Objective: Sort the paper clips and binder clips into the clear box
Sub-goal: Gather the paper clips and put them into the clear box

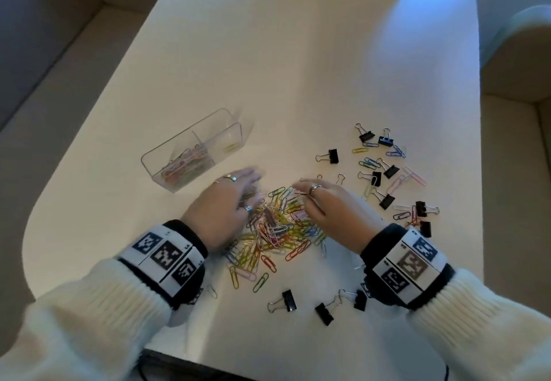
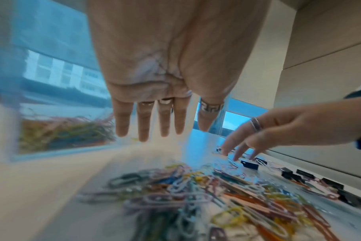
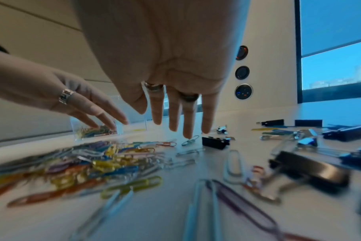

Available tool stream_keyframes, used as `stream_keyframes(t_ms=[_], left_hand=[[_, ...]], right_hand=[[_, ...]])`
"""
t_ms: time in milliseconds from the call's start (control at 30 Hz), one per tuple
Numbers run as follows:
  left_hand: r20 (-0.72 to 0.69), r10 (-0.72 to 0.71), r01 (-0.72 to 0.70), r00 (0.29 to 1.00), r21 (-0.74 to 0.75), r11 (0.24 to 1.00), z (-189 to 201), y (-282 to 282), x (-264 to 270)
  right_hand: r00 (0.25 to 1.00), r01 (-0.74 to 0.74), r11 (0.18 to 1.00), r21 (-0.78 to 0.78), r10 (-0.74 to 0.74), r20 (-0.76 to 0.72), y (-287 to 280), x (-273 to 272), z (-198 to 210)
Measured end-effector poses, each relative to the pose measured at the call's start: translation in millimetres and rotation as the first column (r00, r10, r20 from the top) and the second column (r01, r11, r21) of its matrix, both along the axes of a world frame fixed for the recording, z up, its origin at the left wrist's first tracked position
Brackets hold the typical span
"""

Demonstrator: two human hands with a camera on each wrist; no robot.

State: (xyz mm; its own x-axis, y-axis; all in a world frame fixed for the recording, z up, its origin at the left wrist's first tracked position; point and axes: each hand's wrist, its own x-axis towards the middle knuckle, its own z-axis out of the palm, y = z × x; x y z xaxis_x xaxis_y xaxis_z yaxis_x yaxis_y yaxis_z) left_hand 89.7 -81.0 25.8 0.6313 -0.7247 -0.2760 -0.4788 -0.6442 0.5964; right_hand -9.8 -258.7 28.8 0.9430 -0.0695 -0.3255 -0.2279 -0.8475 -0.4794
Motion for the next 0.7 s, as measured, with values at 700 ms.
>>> stream_keyframes(t_ms=[700], left_hand=[[-0.145, 0.084, -0.096, 0.986, -0.079, 0.992, -0.9, 23.2, -22.5]], right_hand=[[0.991, 0.106, 0.994, 0.023, -0.103, -0.084, 58.0, 3.4, -19.3]])
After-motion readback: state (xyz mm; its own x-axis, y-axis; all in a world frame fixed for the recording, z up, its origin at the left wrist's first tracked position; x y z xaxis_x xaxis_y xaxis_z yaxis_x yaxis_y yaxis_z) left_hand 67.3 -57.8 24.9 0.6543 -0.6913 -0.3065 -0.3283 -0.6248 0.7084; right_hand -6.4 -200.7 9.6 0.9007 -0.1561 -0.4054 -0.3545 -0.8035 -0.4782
